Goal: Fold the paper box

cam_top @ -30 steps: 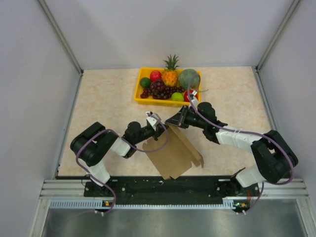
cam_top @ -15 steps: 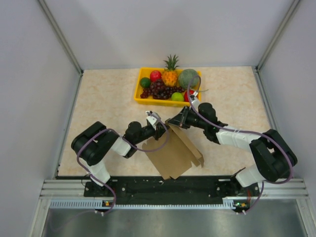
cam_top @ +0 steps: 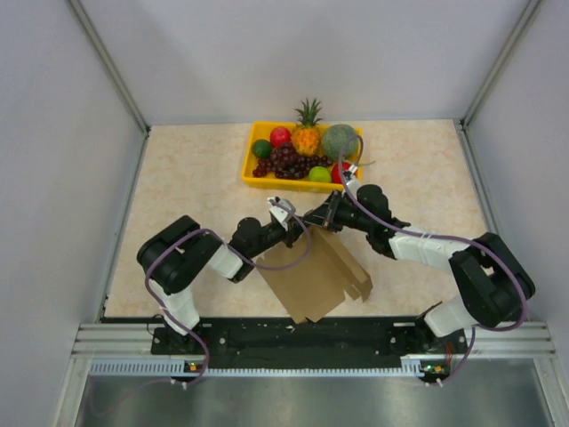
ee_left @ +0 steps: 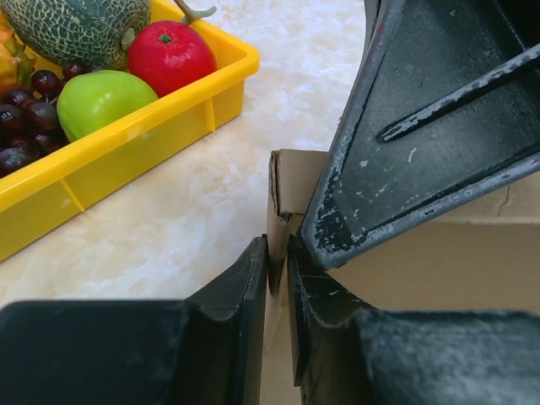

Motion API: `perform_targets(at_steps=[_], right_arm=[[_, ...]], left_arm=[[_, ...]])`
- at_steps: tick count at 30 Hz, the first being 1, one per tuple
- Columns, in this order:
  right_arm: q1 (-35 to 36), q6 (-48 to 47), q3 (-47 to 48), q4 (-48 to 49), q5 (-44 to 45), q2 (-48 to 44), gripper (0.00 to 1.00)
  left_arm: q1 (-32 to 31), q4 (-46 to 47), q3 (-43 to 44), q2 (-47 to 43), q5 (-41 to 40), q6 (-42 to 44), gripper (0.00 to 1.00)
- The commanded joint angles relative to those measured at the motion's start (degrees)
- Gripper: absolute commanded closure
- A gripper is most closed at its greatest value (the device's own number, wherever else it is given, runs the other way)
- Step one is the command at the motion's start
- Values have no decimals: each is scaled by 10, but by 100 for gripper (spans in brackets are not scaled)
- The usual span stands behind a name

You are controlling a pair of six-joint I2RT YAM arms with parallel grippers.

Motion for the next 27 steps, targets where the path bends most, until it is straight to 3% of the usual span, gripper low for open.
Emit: perform_targets(at_steps=[1,5,7,9,13,17,19,24,27], right_arm=[[-6,19,-15,6,17,-2,100],[-6,18,-14,-22,28,-23,100],[-6,-15,-3,-85,37,-50,99],[-6,-75,20,-144,56,-81,90],[-6,-203,85,-351,88,-147,80],[-6,-338,156,-493,94,-181,58],[-6,-412,165,-540,131,-193,52],[49,-514,142,-565,154,-232,38],[73,-510,132,-562,174,-231,35]], left_arm=[[-23,88,8,26,-60,14,82],[-43,115,2,42,-103,31,96],[-45,127,-3,47,-113,37,100],[-50,115,-5,44,-137,37,100],[-52,120,-20,39,-151,62,100],[-53,122,-23,40,-150,61,100],[-53,120,-27,36,-151,55,100],[-54,135,-47,31,-160,54,100],[-54,139,-52,31,-164,58,100]])
